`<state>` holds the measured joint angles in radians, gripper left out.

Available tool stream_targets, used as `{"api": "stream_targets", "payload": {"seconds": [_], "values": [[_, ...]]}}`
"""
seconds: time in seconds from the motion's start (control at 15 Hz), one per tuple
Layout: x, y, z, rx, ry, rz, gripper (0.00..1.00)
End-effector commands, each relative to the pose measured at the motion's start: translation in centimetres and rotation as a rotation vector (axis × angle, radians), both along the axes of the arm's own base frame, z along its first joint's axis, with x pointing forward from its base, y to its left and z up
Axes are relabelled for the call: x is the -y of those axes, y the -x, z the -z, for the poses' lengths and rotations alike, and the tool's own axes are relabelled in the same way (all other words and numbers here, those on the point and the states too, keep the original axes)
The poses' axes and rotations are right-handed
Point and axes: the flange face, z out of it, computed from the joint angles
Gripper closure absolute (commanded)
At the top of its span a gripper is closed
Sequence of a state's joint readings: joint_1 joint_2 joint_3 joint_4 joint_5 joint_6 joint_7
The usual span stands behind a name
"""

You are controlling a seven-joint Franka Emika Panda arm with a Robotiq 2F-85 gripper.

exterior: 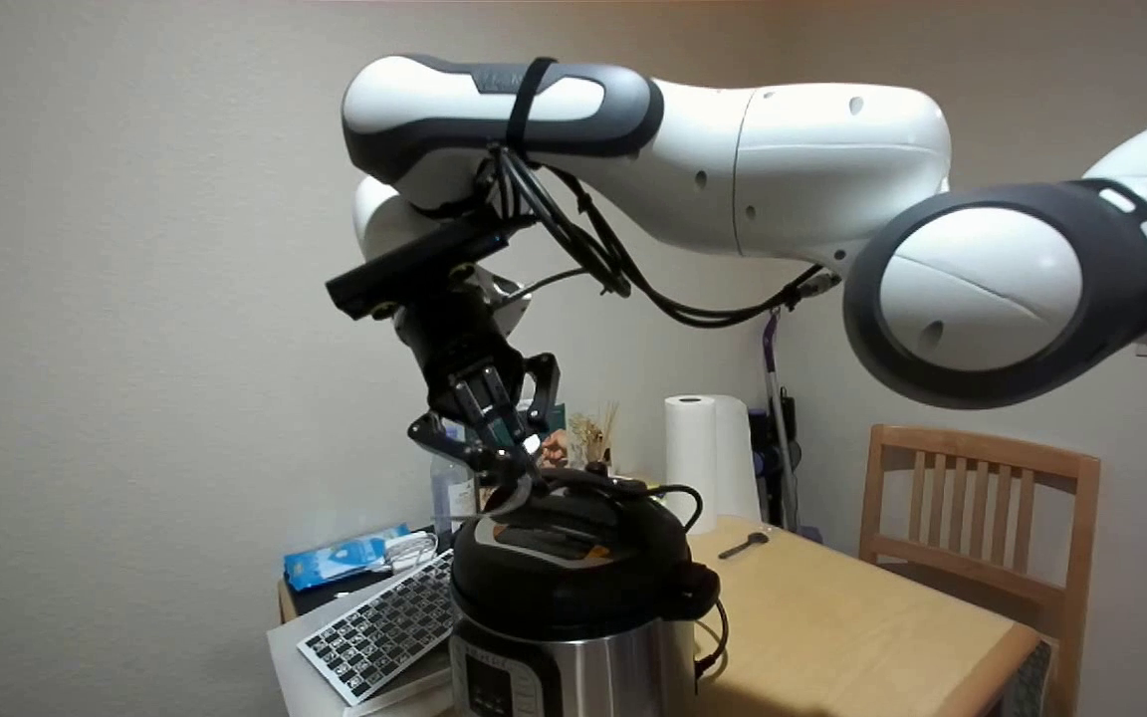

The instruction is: Put the cable over the cooker.

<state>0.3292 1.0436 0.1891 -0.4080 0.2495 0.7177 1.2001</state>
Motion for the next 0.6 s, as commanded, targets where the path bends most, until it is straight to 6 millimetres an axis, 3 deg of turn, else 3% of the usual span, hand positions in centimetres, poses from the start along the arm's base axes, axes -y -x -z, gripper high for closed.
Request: {"api": "stream_targets", "payload": {"seconds": [0.0,0.13,0.27,0.53], "values": [[0.0,1.4,1.9,-0.113,0.008,-0.104,0.98],[-0.3,1.4,2.0,-0.058,0.054,-0.132,0.98],[-0.4,0.2,0.9,0.090,0.106,-0.148,0.98],[-0.8,-1.9,-3.2,0.311,0.039,-0.039,0.98]]}}
